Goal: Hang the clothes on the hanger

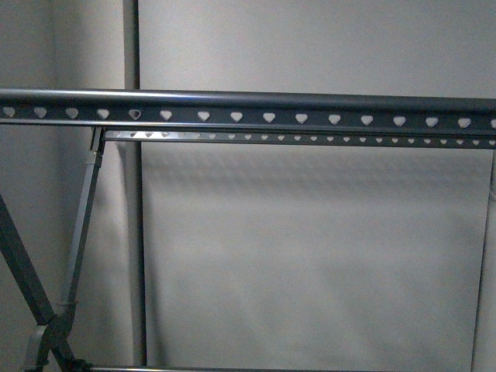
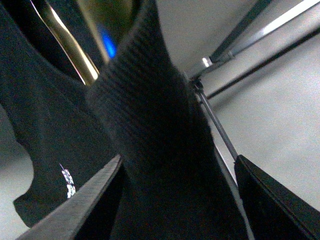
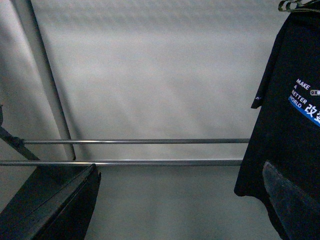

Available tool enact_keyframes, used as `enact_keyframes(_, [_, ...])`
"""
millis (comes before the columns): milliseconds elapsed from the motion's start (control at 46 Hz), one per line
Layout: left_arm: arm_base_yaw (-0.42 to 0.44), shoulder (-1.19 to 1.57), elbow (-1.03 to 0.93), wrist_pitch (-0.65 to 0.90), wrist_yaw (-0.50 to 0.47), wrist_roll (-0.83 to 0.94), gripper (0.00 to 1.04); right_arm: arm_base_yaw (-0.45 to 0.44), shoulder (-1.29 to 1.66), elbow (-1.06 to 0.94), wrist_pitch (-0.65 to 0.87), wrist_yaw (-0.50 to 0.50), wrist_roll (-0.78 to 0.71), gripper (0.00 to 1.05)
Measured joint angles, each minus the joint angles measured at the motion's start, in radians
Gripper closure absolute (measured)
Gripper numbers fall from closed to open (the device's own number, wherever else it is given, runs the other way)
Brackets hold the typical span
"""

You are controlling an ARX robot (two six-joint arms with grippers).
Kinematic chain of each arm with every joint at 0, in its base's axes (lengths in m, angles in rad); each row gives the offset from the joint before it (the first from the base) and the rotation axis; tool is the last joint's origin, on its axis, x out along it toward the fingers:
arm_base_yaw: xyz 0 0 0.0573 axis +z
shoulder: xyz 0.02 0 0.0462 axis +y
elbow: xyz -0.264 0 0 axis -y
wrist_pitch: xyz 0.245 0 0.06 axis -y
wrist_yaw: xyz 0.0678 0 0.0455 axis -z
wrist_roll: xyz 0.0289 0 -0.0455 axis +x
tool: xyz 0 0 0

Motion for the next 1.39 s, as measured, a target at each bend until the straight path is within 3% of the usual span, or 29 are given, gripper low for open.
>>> enact_keyframes(130, [-0.015, -0.031, -0.022, -0.006, 0.089, 0.037, 0.64, 0.0, 0.0, 0.0, 0.0, 0.0, 0.0, 0.07])
enact_keyframes(261, [-0.056, -0.198, -0.201, 0.019, 0.289, 0.141, 0.9, 0.0, 0.0, 0.0, 0.0, 0.0, 0.0, 0.07])
enact_keyframes(391, [-0.075, -0.388, -0.349, -0.053, 0.47, 0.228, 0.99, 0.0, 0.0, 0.0, 0.0, 0.0, 0.0, 0.07])
enact_keyframes(630, [-0.148, -0.555, -0.357, -0.166, 0.734, 0.558, 1.01, 0.0, 0.0, 0.0, 0.0, 0.0, 0.0, 0.07])
enact_keyframes(739, [-0.195, -0.521, -0.296, -0.227, 0.886, 0.753, 1.01, 0.0, 0.0, 0.0, 0.0, 0.0, 0.0, 0.07])
enact_keyframes(870, [-0.212, -0.419, -0.195, -0.302, 1.004, 0.989, 1.01, 0.0, 0.0, 0.0, 0.0, 0.0, 0.0, 0.07])
enact_keyframes(1065, [-0.235, -0.247, -0.032, -0.328, 1.074, 1.291, 1.01, 0.0, 0.0, 0.0, 0.0, 0.0, 0.0, 0.07])
enact_keyframes(1217, [-0.298, -0.088, 0.171, -0.453, 1.19, 1.577, 1.01, 0.0, 0.0, 0.0, 0.0, 0.0, 0.0, 0.07])
enact_keyframes(1391, [-0.358, -0.066, 0.219, -0.506, 1.191, 1.769, 1.01, 0.0, 0.0, 0.0, 0.0, 0.0, 0.0, 0.07])
